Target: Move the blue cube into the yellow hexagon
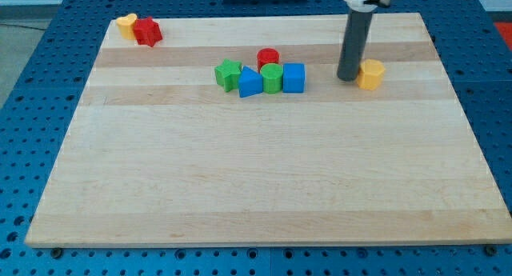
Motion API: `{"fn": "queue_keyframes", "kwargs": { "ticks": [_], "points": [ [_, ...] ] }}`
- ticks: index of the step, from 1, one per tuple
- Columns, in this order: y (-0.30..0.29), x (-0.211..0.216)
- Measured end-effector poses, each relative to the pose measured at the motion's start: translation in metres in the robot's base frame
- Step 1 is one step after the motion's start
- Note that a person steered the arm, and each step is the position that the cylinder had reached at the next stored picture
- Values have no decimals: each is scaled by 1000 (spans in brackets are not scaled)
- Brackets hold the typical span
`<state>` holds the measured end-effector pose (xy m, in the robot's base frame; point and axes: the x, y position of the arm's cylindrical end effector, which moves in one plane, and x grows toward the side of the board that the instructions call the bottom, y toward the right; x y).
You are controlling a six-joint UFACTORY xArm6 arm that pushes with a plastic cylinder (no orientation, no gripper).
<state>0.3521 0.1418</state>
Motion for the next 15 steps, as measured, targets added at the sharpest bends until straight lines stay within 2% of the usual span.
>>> {"fn": "queue_keyframes", "kwargs": {
  "ticks": [2, 3, 4, 5, 9, 10, 12, 15],
  "points": [
    [23, -5],
    [-3, -46],
    [-55, -70],
    [-88, -66],
    [-109, 30],
    [-132, 64],
    [-138, 131],
    [-91, 139]
  ]
}}
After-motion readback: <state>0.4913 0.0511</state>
